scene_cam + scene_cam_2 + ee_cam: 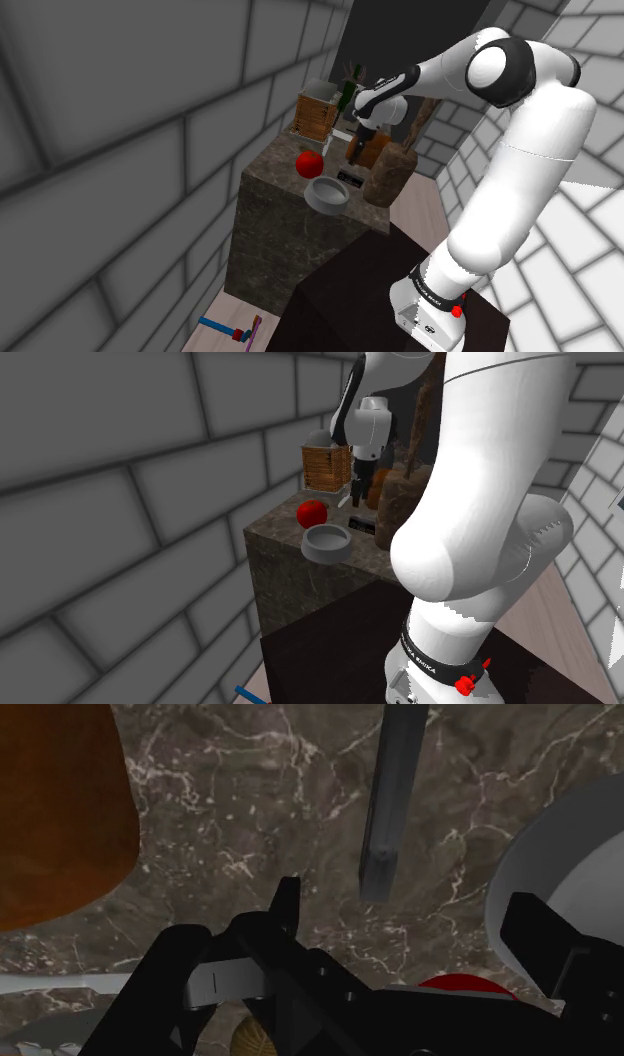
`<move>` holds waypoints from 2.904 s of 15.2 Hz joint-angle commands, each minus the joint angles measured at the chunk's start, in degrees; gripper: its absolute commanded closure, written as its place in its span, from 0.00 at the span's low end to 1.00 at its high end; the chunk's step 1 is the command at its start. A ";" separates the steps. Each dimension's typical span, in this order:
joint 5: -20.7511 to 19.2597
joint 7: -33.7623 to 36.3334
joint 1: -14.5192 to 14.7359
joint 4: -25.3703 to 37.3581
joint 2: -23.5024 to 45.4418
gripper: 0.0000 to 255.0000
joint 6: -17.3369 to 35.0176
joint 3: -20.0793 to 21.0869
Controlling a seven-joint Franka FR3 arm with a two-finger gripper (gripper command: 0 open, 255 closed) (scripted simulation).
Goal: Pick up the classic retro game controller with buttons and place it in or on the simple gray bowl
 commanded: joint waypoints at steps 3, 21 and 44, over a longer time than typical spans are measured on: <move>5.62 -6.18 -1.58 3.35 6.58 0.00 1.99 3.26; 8.04 -7.78 -2.32 2.96 10.92 1.00 6.52 4.82; 2.86 -3.69 -0.50 3.61 1.52 1.00 -2.92 2.16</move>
